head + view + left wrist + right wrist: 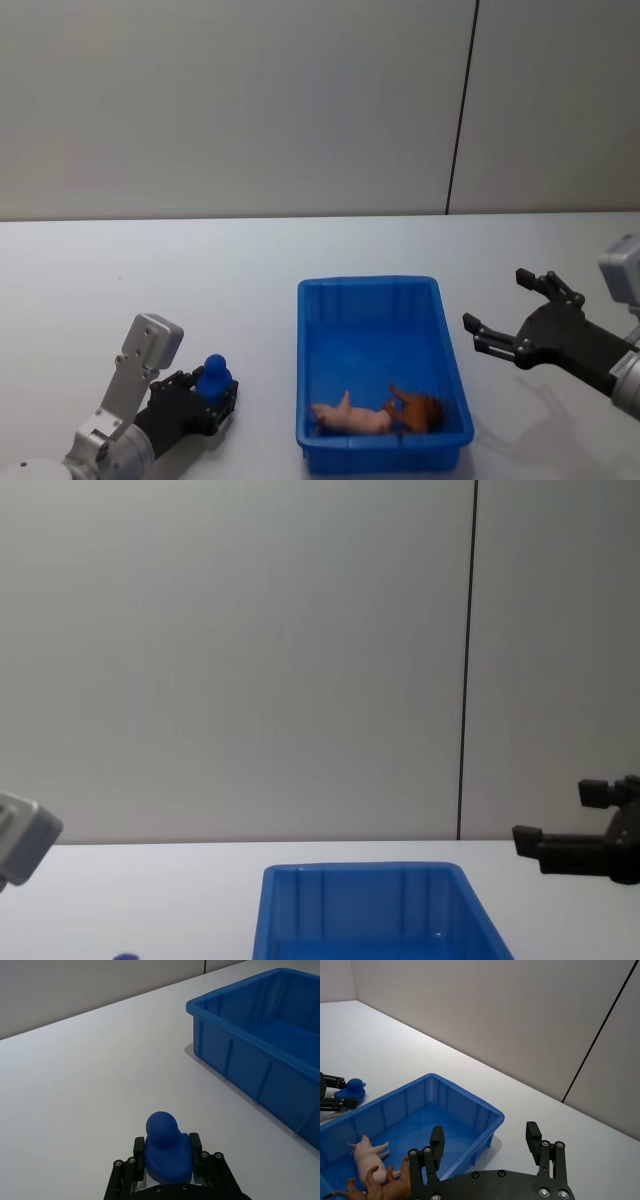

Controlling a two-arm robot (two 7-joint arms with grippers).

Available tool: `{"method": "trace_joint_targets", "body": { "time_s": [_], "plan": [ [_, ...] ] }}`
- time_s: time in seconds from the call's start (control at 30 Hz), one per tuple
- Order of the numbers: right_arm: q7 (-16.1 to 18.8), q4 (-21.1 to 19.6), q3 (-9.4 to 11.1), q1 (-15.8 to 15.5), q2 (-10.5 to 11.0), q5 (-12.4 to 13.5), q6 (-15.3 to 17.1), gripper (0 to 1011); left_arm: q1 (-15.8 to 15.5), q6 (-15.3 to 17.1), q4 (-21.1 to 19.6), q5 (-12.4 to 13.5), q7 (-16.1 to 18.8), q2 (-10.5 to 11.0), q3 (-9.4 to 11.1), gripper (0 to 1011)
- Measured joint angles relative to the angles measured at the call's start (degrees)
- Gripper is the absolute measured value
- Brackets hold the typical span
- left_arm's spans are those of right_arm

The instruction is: Pick up the two dolls from the table and place them into the box.

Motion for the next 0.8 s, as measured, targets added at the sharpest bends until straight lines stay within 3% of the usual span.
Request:
{"method": "trace_joint_targets", "body": {
  "time_s": [0.43,0.8],
  "plan": [
    [0.0,0.0,0.0,0.0,0.0,0.0,0.0,1001,-1.6,-1.8,-3.3,1.5,-0.4,-0.9,-0.3,463],
    [0.0,0.0,0.0,0.0,0.0,0.0,0.0,1001,-4.9,-3.3,-5.9,3.6,-2.3,-4.8,1.4,392]
  ]
}}
